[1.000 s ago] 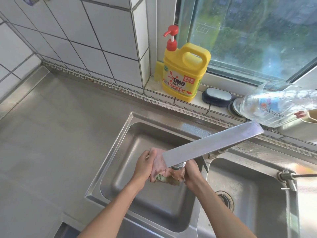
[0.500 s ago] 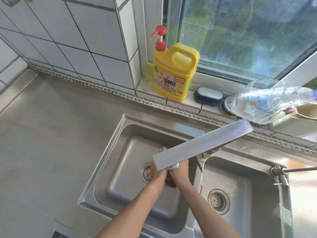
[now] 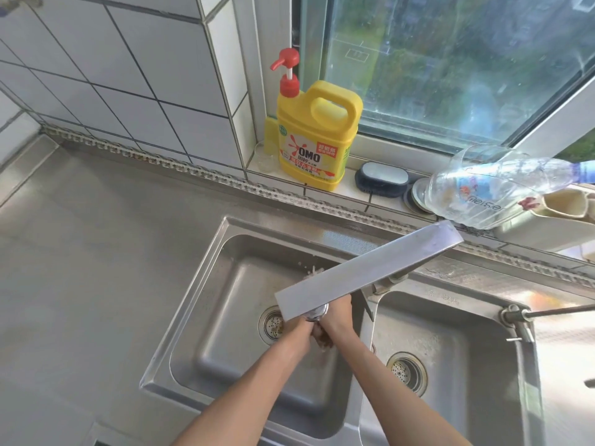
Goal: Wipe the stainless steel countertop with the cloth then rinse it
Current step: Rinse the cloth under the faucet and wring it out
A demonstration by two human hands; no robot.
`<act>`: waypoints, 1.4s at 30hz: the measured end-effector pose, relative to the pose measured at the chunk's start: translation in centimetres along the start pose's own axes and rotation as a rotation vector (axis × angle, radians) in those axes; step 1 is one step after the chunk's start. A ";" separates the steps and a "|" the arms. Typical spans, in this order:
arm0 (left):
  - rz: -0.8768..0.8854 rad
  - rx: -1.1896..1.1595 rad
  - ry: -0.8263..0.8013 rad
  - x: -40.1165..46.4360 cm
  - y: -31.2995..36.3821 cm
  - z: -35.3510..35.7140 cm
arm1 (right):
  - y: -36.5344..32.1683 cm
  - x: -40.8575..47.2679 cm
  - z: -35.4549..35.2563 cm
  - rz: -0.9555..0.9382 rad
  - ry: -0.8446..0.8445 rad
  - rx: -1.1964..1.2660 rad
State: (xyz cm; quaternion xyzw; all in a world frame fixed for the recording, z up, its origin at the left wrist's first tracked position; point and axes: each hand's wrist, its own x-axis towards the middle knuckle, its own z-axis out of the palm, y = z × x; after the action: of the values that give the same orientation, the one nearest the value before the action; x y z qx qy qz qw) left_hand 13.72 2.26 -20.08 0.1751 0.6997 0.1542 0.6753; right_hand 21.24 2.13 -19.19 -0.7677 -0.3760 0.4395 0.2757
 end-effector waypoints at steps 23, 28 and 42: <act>0.048 0.057 -0.029 -0.5 -0.1 -1.2 | 1.4 -0.8 1.5 -0.006 0.024 0.049; 0.053 0.055 0.023 0.0 1.6 -2.3 | 0.9 -1.9 1.7 -0.096 -0.046 -0.021; 0.163 0.003 0.045 -1.1 0.2 -1.4 | -0.3 -0.2 0.6 -0.023 -0.053 -0.010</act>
State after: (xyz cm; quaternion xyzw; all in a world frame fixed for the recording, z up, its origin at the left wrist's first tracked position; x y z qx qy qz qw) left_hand 12.34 1.94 -18.96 0.2290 0.6985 0.2113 0.6442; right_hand 20.54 2.21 -19.20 -0.7528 -0.3942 0.4548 0.2666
